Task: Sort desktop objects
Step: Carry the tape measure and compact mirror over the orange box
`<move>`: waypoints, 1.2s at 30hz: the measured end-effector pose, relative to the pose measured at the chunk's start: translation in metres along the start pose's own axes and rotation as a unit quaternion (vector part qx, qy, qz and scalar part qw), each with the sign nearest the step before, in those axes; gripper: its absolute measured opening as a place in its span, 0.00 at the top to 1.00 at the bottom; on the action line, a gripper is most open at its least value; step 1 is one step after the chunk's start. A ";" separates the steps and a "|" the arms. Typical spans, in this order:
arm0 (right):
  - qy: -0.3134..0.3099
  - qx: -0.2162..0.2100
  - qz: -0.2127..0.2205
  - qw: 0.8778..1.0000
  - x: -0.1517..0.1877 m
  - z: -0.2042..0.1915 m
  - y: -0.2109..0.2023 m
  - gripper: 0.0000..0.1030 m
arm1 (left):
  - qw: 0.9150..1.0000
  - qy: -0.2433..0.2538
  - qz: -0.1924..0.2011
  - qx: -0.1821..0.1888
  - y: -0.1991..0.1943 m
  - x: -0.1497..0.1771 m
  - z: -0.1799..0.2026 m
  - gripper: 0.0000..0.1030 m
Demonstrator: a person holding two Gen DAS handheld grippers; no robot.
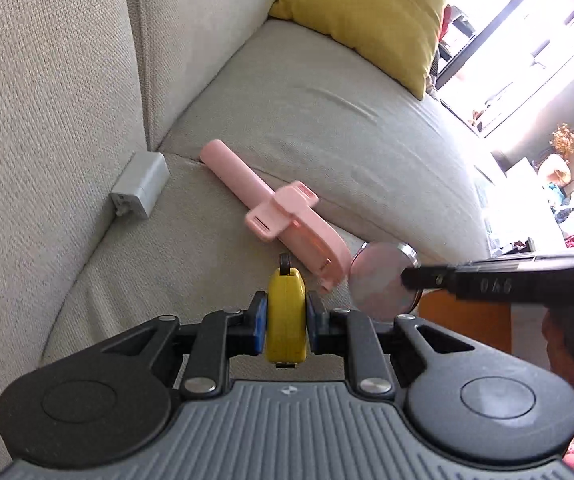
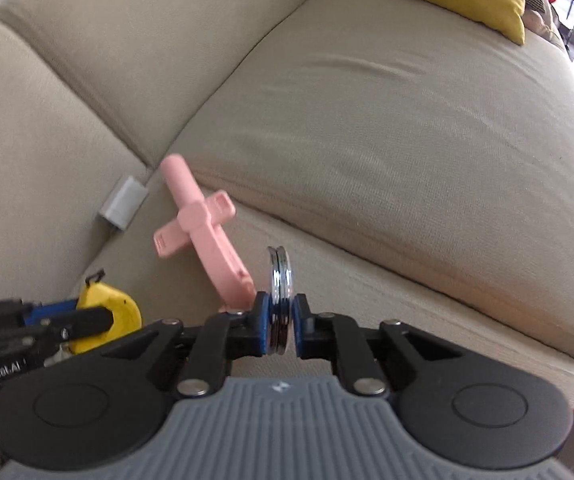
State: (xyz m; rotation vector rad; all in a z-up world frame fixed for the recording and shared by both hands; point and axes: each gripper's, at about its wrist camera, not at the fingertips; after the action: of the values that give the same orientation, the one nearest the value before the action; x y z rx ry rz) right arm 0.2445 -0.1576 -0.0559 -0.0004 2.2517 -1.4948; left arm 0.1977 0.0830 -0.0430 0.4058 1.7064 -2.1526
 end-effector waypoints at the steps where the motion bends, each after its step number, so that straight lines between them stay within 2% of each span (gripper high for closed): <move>1: -0.002 -0.002 -0.014 1.000 0.007 -0.002 0.000 0.88 | 1.000 0.001 -0.002 0.002 0.000 0.003 0.002 0.79; 3: -0.005 -0.010 -0.030 0.999 0.017 -0.003 0.005 0.87 | 1.000 0.003 -0.006 0.002 0.000 0.009 0.004 0.79; 8: -0.001 -0.028 -0.028 0.999 0.029 -0.009 0.000 0.86 | 1.000 -0.003 -0.014 0.005 -0.001 0.018 0.003 0.79; 13: 0.001 -0.006 -0.030 1.000 0.028 -0.012 0.017 0.86 | 1.000 -0.004 -0.012 0.009 -0.007 0.023 0.003 0.79; 17: 0.013 -0.012 -0.013 1.000 0.033 -0.010 0.005 0.87 | 1.000 0.001 -0.007 0.011 -0.019 0.024 0.005 0.79; 21: 0.006 -0.032 0.014 0.999 0.047 -0.014 -0.032 0.87 | 0.999 0.011 0.008 0.031 -0.038 0.024 0.018 0.79; 26: 0.024 -0.063 0.078 0.995 0.078 0.000 -0.114 0.87 | 0.996 0.041 0.035 0.073 -0.068 0.022 0.051 0.79; 30: 0.042 -0.034 0.111 0.992 0.112 0.021 -0.162 0.87 | 0.991 0.072 0.046 0.106 -0.083 0.023 0.087 0.79; 33: 0.078 -0.007 0.093 0.993 0.137 0.049 -0.160 0.87 | 0.986 0.103 0.046 0.124 -0.085 0.029 0.120 0.79; 36: 0.113 -0.005 0.070 0.991 0.156 0.077 -0.138 0.87 | 0.981 0.129 0.037 0.140 -0.080 0.038 0.150 0.79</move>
State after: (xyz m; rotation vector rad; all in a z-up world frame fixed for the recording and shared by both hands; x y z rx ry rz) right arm 0.0979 -0.3193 -0.0151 0.3329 2.3791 -1.4732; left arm 0.1283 -0.0512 0.0441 0.8445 1.4835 -2.3763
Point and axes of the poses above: each gripper's, at about its wrist camera, not at the fingertips, and y roughly the way its jaws point, z to its right, x to its underside, and after that the axes turned 14 degrees about -x, right-handed
